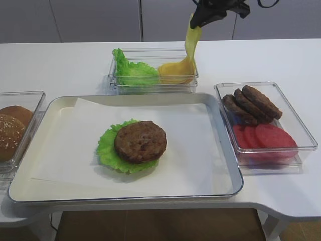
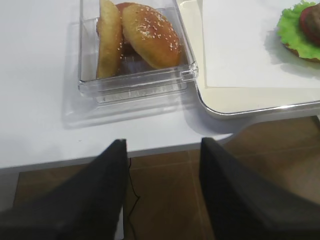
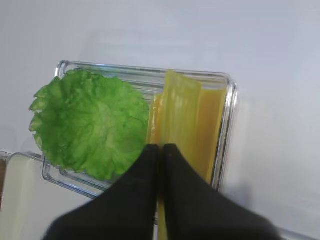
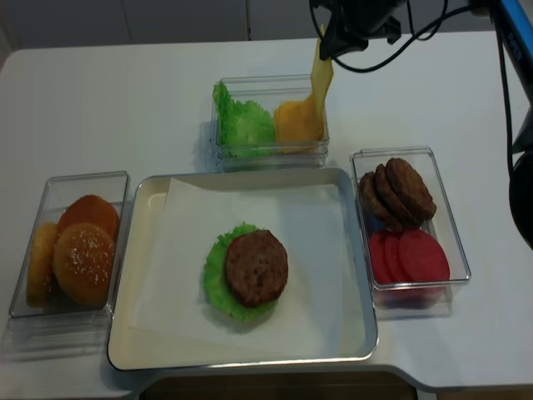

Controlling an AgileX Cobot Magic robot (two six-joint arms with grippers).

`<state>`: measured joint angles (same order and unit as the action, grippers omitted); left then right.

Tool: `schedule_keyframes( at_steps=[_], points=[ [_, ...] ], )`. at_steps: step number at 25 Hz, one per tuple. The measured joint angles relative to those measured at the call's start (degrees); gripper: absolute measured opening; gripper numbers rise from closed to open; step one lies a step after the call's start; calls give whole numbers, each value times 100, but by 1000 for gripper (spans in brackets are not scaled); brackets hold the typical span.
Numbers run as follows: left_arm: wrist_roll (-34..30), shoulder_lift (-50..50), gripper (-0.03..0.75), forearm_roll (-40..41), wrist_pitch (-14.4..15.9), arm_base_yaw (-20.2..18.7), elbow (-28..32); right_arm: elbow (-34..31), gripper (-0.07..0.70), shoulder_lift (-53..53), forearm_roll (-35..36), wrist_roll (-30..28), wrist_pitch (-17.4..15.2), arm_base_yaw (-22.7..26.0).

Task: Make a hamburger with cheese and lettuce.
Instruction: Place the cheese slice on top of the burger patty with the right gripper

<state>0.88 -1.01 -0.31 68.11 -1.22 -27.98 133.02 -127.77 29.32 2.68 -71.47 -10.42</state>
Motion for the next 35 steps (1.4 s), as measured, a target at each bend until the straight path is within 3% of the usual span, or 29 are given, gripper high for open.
schedule_keyframes(
  at_steps=[35],
  points=[
    [0, 0, 352, 0, 0, 0, 0, -121, 41, 654, 269, -33, -45, 0]
  ],
)
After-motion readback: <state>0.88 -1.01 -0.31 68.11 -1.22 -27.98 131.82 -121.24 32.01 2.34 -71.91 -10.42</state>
